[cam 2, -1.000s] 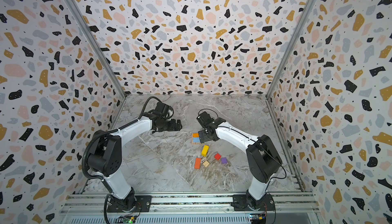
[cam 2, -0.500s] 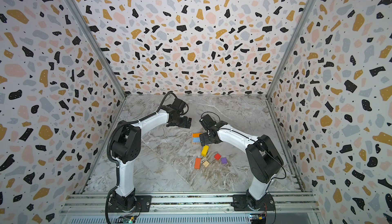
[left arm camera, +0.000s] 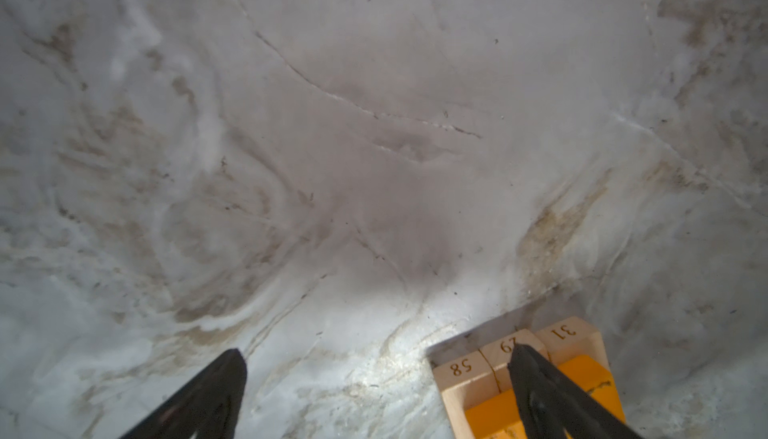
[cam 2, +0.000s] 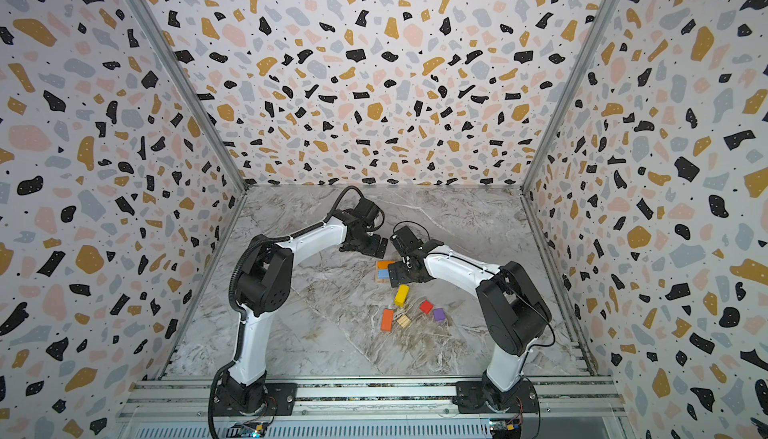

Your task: Build the wood block tower

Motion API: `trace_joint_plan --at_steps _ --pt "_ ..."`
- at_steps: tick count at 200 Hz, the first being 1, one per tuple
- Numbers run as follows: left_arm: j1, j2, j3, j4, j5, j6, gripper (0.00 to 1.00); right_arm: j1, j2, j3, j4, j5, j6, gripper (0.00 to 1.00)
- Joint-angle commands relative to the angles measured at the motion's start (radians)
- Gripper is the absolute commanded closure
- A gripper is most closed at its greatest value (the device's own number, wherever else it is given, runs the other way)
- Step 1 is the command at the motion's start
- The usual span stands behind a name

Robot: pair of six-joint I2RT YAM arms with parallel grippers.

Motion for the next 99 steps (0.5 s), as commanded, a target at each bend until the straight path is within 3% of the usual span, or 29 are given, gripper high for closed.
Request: trace_joint_plan --at_steps 1,99 --pt "-0.011 0.013 0.022 -0.011 0.007 -0.001 0.00 0.000 0.009 -0.003 0.013 0.015 0.020 0.01" --pt "-0.021 0.024 0.032 -0.014 0.014 -0.002 0.00 -0.001 0.062 0.004 0.052 0.022 0.033 0.01"
